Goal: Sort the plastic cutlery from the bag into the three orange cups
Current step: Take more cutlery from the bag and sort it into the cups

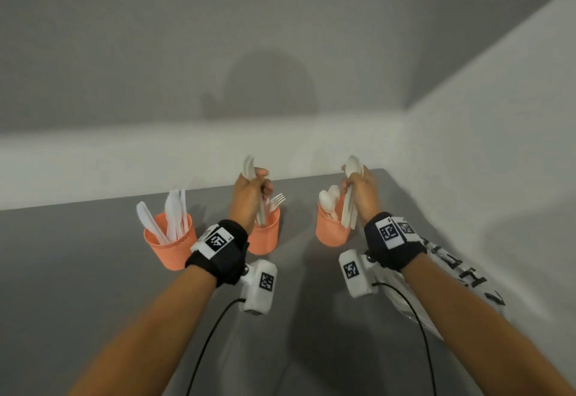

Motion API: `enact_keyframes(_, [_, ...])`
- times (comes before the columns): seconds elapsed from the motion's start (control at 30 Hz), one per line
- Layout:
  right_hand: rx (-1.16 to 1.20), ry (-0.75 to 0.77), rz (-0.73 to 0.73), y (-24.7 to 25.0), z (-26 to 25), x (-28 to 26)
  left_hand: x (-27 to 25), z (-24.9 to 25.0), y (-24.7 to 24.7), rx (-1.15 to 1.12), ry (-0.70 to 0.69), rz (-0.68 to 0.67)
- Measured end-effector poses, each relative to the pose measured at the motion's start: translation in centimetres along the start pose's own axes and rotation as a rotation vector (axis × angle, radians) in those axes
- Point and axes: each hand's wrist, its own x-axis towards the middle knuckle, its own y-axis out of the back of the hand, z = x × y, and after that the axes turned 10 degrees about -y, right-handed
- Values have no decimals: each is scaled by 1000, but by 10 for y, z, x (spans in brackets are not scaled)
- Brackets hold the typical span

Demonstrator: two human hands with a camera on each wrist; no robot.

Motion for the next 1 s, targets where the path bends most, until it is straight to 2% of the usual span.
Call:
enact_keyframes(0.13, [211,3,53,-1,-2,29,26,-10,3,4,-103,89])
enact_keyframes(0.37, [179,-54,55,-11,37,55,29,-64,-3,227,-152,67])
enact_keyframes(0.5, [-88,17,87,-11,54,57,26,-89,-1,444,-272,8])
enact_keyframes(0.6, [-359,143,109,-12,68,61,23,-94,-1,554,-361,-63])
enact_keyframes(0.7, [-581,242,79,-10,72,59,22,-100,0,770,-432,-145])
enact_keyframes(0.77, [-755,241,33,-8,72,58,22,-101,1,900,-446,-215])
enact_keyframes(0.87, [-1101,200,51,-12,72,60,26,-109,2,1164,-554,-293])
enact_keyframes(0.93, [-1221,184,64,-14,69,60,30,-111,1,1370,-530,-295])
enact_keyframes(1.0, [-1314,170,30,-15,65,61,31,-107,0,1474,-440,-326])
